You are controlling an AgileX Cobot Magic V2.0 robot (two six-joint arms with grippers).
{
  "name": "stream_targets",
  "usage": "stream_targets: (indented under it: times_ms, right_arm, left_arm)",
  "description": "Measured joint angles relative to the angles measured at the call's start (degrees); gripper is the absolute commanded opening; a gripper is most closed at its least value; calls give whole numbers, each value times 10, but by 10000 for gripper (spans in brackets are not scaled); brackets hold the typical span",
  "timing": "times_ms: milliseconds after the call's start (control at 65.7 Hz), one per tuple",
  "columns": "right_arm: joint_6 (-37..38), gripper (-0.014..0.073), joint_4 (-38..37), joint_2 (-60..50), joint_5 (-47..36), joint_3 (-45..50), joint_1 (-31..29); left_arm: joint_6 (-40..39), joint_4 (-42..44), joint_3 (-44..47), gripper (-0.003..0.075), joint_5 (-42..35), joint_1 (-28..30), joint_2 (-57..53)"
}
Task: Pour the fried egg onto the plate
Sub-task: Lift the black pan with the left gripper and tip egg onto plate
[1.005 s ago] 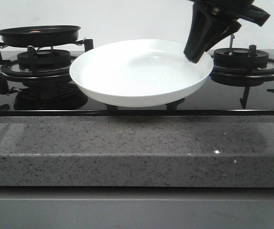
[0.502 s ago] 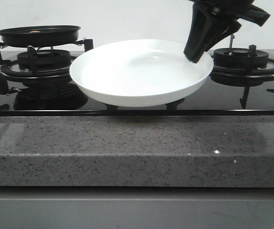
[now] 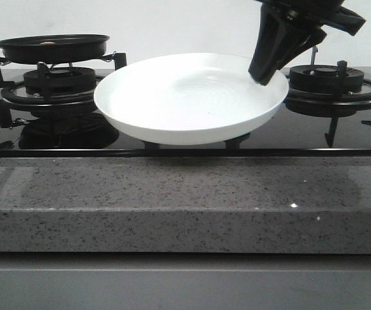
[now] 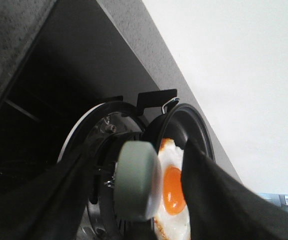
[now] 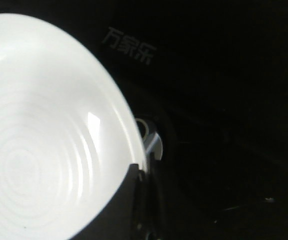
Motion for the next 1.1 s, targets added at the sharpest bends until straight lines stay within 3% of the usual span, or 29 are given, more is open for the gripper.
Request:
stream_targets:
  times_ms: [289, 533, 670, 1096]
  right_arm:
    - [0, -67, 0, 0, 0, 0, 0]
    - [0, -67, 0, 0, 0, 0, 0]
    - [0, -67, 0, 0, 0, 0, 0]
    - [0, -67, 0, 0, 0, 0, 0]
  left_arm:
    - [0, -10, -1, 211, 5, -4, 12]
    - [0, -22, -2, 123, 4, -4, 12]
    - [1, -28, -2, -13, 4, -5, 12]
    - [25, -114, -1, -20, 61, -5, -15]
